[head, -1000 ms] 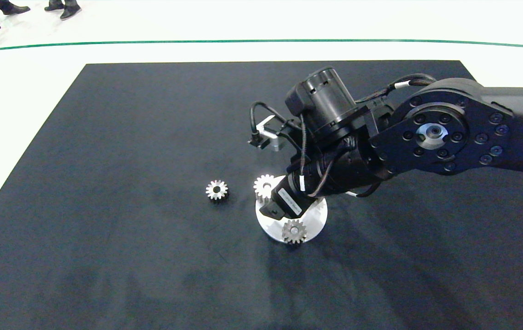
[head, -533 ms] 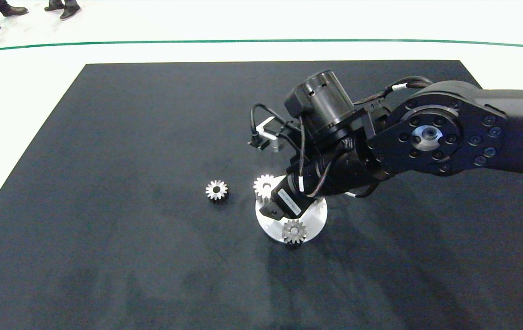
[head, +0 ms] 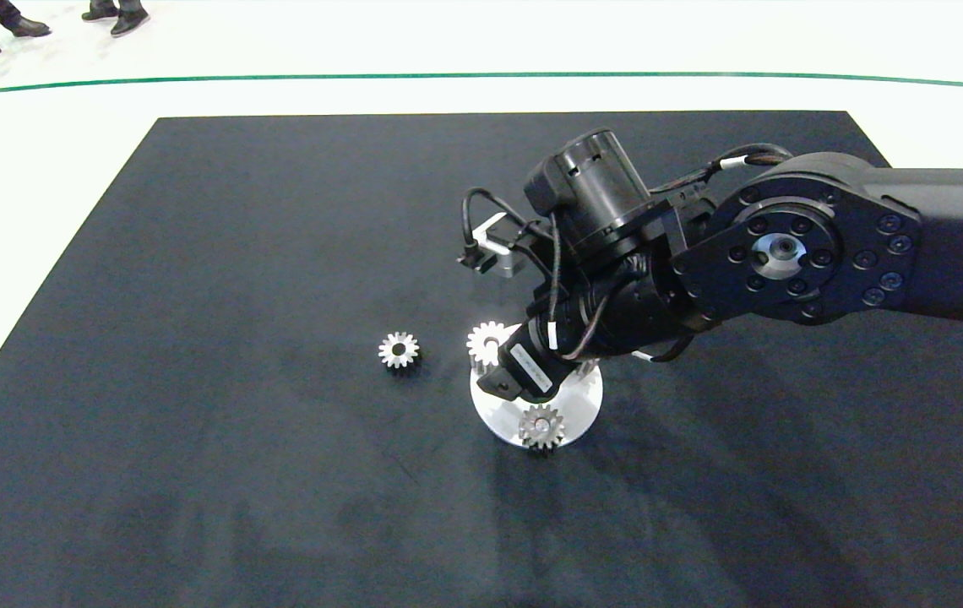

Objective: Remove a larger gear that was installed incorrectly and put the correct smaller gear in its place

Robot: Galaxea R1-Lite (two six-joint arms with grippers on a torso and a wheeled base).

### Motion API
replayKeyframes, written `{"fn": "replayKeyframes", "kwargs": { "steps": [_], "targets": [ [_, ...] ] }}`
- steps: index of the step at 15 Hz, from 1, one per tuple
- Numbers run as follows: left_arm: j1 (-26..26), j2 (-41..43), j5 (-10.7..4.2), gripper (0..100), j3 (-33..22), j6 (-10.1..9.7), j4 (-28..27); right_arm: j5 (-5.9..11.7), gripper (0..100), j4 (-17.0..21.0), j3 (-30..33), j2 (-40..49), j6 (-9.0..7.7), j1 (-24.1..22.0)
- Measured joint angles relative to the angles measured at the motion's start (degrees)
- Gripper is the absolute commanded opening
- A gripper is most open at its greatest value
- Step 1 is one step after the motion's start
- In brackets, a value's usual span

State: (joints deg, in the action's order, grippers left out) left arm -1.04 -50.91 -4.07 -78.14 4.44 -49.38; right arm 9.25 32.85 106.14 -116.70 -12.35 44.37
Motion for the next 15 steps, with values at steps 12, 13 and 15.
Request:
{"fn": "replayKeyframes", "kwargs": {
  "steps": [12, 13, 15],
  "targets": [
    [0.07, 0.44, 0.00, 100, -0.02, 0.52, -0.01, 0.09, 73, -5.94, -1.16, -3.19, -0.02, 0.17],
    [0.10, 0.48, 0.00, 100, 0.00, 0.52, 0.00, 0.09, 70, -6.01, -1.16, -3.36, -0.05, 0.17],
    [0.10, 0.56, 0.00, 100, 0.09, 0.62, 0.00, 0.11, 67, -7.06, -1.21, -3.72, -0.02, 0.13]
  ]
}}
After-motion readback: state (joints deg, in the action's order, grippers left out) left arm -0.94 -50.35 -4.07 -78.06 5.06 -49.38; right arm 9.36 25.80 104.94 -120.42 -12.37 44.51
